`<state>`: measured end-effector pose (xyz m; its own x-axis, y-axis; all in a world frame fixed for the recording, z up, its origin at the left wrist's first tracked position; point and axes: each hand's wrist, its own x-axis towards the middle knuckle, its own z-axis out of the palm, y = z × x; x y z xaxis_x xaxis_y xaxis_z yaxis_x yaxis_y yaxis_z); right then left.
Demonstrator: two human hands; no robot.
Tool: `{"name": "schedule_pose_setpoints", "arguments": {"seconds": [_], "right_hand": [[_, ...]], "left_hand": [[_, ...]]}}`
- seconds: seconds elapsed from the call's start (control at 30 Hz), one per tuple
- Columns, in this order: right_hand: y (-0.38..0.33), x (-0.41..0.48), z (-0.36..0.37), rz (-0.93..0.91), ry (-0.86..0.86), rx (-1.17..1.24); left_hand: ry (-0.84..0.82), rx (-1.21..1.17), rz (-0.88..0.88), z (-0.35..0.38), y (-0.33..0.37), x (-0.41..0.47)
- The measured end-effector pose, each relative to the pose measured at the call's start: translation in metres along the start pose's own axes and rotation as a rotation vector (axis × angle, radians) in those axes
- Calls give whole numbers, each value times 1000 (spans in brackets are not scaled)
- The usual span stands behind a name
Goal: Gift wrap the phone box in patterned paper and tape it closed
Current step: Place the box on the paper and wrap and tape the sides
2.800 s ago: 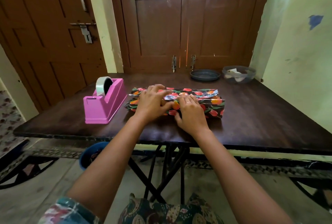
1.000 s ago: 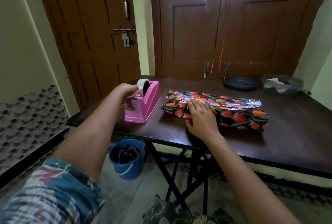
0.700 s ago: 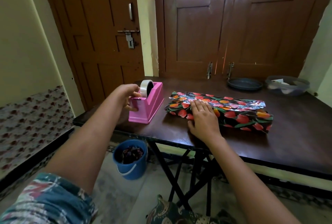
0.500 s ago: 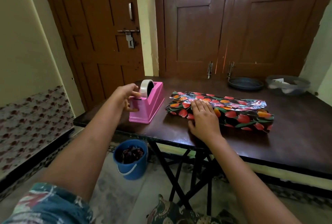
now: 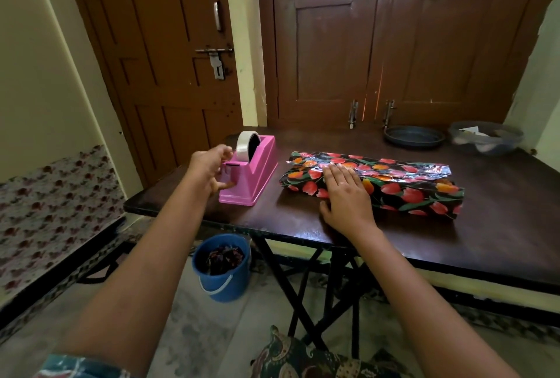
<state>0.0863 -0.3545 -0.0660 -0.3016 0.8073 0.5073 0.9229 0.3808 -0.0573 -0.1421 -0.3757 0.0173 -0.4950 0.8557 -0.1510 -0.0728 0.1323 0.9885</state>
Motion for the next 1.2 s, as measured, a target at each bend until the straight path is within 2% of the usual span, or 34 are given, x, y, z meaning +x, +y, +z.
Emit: {"name": "schedule_pose_setpoints", "arguments": {"seconds": [0.13, 0.47, 0.77, 0.83, 0.93, 1.0, 1.1, 1.2], "right_hand": [[0, 0, 1, -5, 3, 11], [2, 1, 3, -12, 16, -17], [3, 2, -1, -18, -29, -44], [3, 4, -2, -14, -40, -38], [4, 2, -4, -18, -43, -34], [3, 1, -5, -15, -25, 39], [1, 4, -13, 38, -36, 164], [2, 12, -18, 39, -108, 171]], "left_hand": [[80, 71, 86, -4, -10, 5], [-12, 141, 81, -16, -28, 2], [-2, 196, 148, -16, -38, 10], [28, 287, 202, -16, -38, 16], [178, 752, 311, -19, -36, 21], [232, 900, 301, -27, -40, 21], [141, 778, 291, -36, -49, 17], [-60, 518, 382, -28, -42, 0]]}}
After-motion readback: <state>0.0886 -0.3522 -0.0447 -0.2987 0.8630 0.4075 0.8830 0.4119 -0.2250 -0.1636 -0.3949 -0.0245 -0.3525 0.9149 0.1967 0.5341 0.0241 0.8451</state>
